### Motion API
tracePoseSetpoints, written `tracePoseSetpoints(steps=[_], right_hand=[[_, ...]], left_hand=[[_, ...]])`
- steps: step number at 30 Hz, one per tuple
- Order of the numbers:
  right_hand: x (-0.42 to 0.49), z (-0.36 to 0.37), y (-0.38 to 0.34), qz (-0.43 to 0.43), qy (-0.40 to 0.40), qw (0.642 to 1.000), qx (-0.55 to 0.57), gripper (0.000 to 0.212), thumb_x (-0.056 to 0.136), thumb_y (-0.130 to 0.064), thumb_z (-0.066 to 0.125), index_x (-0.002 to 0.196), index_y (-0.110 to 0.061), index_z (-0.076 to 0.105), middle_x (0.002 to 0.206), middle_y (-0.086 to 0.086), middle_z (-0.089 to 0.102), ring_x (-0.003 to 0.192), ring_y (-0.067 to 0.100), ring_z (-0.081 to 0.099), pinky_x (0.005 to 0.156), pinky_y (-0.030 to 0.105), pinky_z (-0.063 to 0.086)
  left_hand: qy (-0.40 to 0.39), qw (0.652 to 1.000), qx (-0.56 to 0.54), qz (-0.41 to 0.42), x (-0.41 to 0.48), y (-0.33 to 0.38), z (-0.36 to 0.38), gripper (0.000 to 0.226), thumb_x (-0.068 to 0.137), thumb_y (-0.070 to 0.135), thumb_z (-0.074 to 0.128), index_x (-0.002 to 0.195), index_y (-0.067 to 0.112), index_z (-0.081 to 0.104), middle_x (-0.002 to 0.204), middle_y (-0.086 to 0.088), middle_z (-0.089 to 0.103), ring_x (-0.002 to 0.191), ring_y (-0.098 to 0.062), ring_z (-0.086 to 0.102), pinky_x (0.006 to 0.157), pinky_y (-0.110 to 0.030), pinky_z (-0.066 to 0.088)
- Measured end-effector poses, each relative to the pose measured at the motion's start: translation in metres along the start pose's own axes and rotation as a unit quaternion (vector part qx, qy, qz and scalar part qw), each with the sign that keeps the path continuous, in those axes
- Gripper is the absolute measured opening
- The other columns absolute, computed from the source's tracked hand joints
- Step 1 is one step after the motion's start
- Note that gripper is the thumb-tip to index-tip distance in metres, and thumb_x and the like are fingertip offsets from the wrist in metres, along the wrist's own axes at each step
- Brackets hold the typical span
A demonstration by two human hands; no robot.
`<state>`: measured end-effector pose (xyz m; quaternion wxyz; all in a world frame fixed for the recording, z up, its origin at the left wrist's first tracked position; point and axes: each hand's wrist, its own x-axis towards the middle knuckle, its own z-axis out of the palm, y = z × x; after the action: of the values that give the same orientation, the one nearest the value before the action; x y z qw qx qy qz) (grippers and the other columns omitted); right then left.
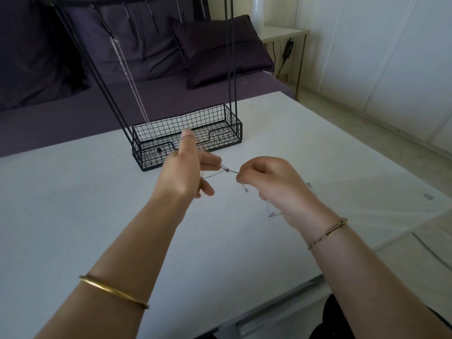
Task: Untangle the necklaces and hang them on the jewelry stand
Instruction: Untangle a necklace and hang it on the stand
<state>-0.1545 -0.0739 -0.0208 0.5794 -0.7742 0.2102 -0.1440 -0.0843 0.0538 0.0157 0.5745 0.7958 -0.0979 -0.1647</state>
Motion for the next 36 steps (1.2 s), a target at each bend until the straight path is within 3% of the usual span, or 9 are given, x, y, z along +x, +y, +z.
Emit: tracePoseSetpoints(steps=[2,5,12,15,19,24,27,31,36], right_hand=[[0.001,-0.007,0.000,0.051,-0.028,0.997,0.045,0.013,0.077,-0.011,0.063,0.064,-0.015,0.062,0.058,-0.001,0.040,0.054,0.013,0.034,0.054,0.026,0.029],[0.002,-0.013,-0.002,0.079,-0.055,0.993,0.070,0.014,0.075,-0.007,0.061,0.063,-0.014,0.058,0.069,0.007,0.043,0.052,0.014,0.027,0.046,0.022,0.024],[0.001,-0.012,-0.006,0.042,-0.035,0.998,0.034,0.016,0.077,-0.009,0.068,0.064,-0.017,0.064,0.044,-0.014,0.041,0.042,0.005,0.030,0.040,0.016,0.020],[0.000,-0.011,-0.005,0.005,-0.033,0.999,0.025,0.010,0.076,-0.010,0.073,0.070,-0.019,0.070,0.045,-0.014,0.041,0.038,0.001,0.036,0.038,0.007,0.023],[0.002,-0.016,-0.002,-0.015,-0.013,0.999,0.033,0.007,0.074,-0.021,0.078,0.071,-0.021,0.071,0.046,-0.014,0.029,0.038,0.004,0.028,0.038,0.008,0.020],[0.002,-0.018,-0.002,-0.030,0.002,0.998,0.054,0.008,0.080,-0.023,0.071,0.074,-0.019,0.072,0.043,-0.014,0.033,0.039,0.005,0.029,0.040,0.009,0.021],[0.002,-0.016,-0.001,-0.016,0.021,0.997,0.078,0.016,0.084,-0.020,0.066,0.068,-0.020,0.069,0.045,-0.016,0.043,0.044,0.004,0.035,0.048,0.012,0.027],[0.004,-0.011,0.000,0.005,0.052,0.984,0.170,0.025,0.088,-0.018,0.061,0.064,-0.020,0.064,0.067,-0.010,0.063,0.065,0.010,0.052,0.067,0.028,0.048],[0.005,-0.004,0.002,-0.006,0.097,0.984,0.147,0.039,0.091,-0.028,0.058,0.053,-0.021,0.060,0.078,0.002,0.071,0.082,0.013,0.060,0.091,0.042,0.048]], left_hand=[[0.010,1.000,-0.020,-0.009,0.003,-0.002,-0.005,0.073,0.102,0.045,0.013,0.083,0.008,0.073,0.081,-0.001,0.075,0.062,-0.016,0.065,0.056,-0.028,0.044],[0.015,0.999,-0.025,-0.014,0.005,-0.003,-0.009,0.075,0.103,0.043,0.012,0.081,0.007,0.074,0.074,-0.003,0.075,0.078,-0.019,0.069,0.062,-0.030,0.047],[0.052,0.998,-0.023,-0.014,0.005,-0.004,-0.008,0.071,0.103,0.039,0.015,0.077,0.007,0.073,0.071,-0.002,0.074,0.067,-0.014,0.062,0.059,-0.029,0.043],[0.075,0.997,-0.023,-0.010,0.006,-0.004,-0.011,0.068,0.101,0.035,0.016,0.076,0.007,0.073,0.072,-0.003,0.074,0.064,-0.014,0.059,0.058,-0.029,0.039],[0.099,0.994,-0.036,-0.027,0.009,-0.006,-0.019,0.067,0.099,0.033,0.016,0.075,0.008,0.072,0.072,-0.002,0.074,0.065,-0.015,0.058,0.059,-0.029,0.039],[0.083,0.995,-0.033,-0.050,0.010,-0.007,-0.018,0.068,0.099,0.034,0.014,0.078,0.005,0.072,0.077,-0.006,0.074,0.067,-0.016,0.057,0.058,-0.030,0.039],[0.074,0.995,-0.030,-0.064,0.009,-0.006,-0.016,0.070,0.100,0.035,0.012,0.080,0.002,0.071,0.080,-0.009,0.073,0.068,-0.019,0.057,0.058,-0.029,0.040],[0.057,0.994,-0.040,-0.080,0.008,-0.005,-0.013,0.073,0.101,0.037,0.010,0.083,0.001,0.071,0.083,-0.011,0.073,0.065,-0.018,0.057,0.055,-0.027,0.041],[0.015,0.993,-0.057,-0.099,0.004,-0.002,-0.009,0.077,0.101,0.042,0.009,0.085,0.000,0.071,0.090,-0.011,0.073,0.068,-0.022,0.061,0.055,-0.027,0.044]])
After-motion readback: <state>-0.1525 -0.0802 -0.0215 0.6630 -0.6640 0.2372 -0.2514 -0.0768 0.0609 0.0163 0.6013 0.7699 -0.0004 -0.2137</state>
